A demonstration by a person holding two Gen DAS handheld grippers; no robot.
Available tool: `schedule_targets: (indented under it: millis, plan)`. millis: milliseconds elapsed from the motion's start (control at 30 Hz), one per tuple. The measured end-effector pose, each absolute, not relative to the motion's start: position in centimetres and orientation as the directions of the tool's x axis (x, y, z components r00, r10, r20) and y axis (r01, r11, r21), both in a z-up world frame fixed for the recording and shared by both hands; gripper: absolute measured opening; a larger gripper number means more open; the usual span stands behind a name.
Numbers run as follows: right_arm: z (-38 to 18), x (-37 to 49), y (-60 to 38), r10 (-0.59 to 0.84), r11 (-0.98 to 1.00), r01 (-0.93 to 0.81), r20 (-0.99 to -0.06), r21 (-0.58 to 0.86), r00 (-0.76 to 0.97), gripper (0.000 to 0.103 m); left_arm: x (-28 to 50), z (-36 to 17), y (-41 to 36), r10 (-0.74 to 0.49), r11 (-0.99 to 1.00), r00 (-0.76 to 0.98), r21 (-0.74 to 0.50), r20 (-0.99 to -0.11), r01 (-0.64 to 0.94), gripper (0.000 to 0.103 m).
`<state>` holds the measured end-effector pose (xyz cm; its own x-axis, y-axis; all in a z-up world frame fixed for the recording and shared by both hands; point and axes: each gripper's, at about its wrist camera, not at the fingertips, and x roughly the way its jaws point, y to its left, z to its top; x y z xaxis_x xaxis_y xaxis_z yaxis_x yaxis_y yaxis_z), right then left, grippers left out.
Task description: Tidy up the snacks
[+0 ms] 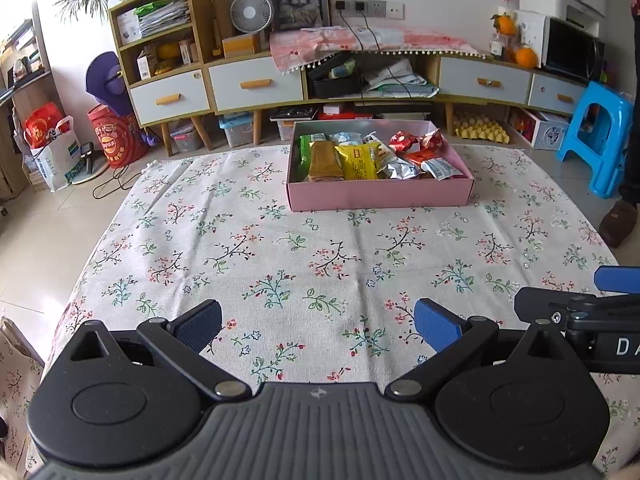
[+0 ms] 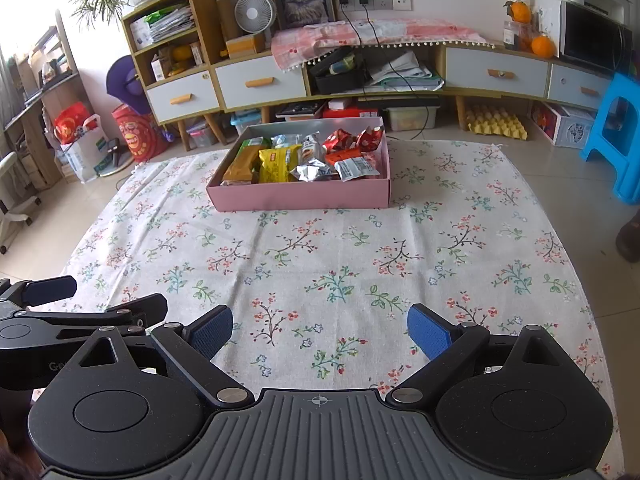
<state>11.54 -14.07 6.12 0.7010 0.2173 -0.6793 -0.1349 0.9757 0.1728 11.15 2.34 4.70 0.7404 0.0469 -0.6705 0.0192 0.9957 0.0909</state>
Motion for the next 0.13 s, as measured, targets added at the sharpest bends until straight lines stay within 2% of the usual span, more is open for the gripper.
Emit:
schedule_targets:
  millis: [133]
  plan:
    - [5.97,11.61,-14.25,0.213,0.976,-0.129,-0.681,0.173,0.701,0.096,11.27,4.62,2.33,0.050,0.996,0.735,0.090,-0.676,0.015,0.103]
